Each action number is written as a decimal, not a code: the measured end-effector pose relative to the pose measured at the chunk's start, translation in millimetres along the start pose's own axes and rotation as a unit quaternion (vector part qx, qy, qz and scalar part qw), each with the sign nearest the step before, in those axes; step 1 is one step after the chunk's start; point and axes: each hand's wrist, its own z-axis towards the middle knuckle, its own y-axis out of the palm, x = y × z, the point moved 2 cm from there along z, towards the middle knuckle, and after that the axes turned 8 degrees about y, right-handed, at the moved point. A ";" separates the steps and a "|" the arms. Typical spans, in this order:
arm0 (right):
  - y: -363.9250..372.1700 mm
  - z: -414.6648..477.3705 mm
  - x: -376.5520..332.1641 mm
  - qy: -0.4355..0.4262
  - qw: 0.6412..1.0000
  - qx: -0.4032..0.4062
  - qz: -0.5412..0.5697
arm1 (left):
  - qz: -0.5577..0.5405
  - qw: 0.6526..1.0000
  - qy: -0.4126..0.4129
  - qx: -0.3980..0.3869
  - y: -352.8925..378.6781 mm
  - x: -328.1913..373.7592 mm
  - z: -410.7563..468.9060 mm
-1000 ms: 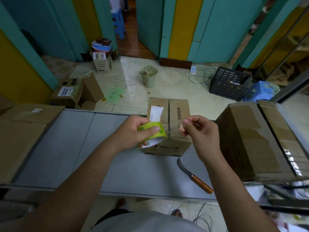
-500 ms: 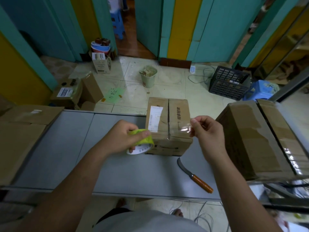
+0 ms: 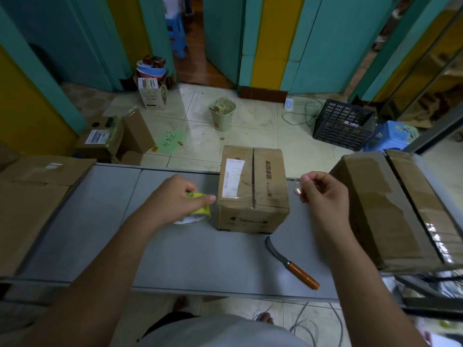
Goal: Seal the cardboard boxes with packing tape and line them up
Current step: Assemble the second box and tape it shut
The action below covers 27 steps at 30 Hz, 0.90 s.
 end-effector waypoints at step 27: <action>-23.1 3.9 76.3 0.188 0.979 -0.027 0.074 | 0.083 0.993 -0.031 -0.077 -1.6 -36.3 28.5</action>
